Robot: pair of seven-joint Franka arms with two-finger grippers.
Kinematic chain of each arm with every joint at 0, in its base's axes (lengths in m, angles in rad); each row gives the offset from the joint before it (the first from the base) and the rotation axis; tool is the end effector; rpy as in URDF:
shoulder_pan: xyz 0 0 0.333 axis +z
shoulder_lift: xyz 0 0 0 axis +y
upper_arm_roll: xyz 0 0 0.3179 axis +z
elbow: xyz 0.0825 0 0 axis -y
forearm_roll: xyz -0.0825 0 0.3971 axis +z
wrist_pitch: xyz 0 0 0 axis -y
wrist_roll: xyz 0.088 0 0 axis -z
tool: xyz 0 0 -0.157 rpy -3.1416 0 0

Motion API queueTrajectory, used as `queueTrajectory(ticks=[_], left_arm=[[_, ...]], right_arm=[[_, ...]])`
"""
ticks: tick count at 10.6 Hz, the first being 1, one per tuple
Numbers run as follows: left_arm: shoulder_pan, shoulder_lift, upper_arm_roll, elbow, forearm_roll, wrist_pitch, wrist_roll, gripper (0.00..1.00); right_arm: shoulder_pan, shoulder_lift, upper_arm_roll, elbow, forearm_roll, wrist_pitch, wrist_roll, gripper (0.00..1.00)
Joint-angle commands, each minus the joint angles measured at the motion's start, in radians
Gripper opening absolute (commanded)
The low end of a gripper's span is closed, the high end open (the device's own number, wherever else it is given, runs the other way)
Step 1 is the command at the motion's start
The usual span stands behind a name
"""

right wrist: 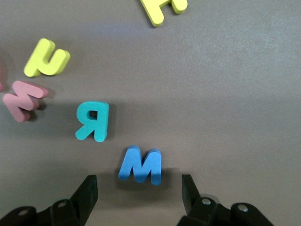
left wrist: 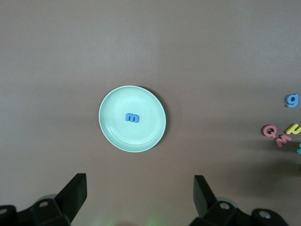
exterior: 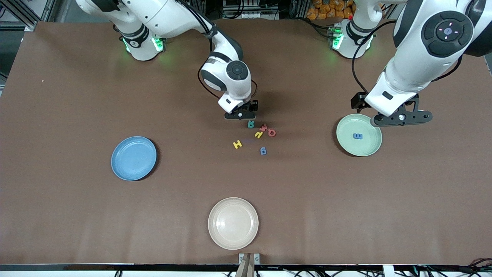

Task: Sort uppercase to blue plate, lowercase to green plate
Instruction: 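Grasp the blue M with the right gripper while the left gripper approaches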

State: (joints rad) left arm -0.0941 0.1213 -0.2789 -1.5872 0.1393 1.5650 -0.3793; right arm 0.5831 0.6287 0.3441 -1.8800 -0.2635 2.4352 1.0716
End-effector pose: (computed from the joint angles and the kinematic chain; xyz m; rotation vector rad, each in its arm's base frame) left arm 0.5590 -0.1880 0.5012 -2.9894 0.0044 0.1349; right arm 0.3895 0.5068 0.1283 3.1394 0.0018 -0.0634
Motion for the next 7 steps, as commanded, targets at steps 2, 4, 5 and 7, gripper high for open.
queueTrajectory(ticks=[2, 4, 5, 7], left_arm=[[0.002, -0.026, 0.004, -0.031, -0.026, 0.029, 0.019, 1.0], [0.001, -0.022, 0.003, -0.03, -0.026, 0.035, 0.019, 1.0], [-0.001, -0.022, 0.003, -0.03, -0.026, 0.036, 0.019, 1.0], [0.0, -0.018, 0.003, -0.03, -0.052, 0.043, 0.019, 1.0]], right_arm=[[-0.003, 0.026, 0.007, -0.005, -0.06, 0.042, 0.065, 0.76], [-0.003, 0.028, 0.007, -0.004, -0.06, 0.044, 0.07, 0.67], [-0.003, 0.028, 0.007, -0.004, -0.06, 0.044, 0.07, 0.6], [-0.003, 0.029, 0.007, -0.004, -0.063, 0.042, 0.07, 0.44]])
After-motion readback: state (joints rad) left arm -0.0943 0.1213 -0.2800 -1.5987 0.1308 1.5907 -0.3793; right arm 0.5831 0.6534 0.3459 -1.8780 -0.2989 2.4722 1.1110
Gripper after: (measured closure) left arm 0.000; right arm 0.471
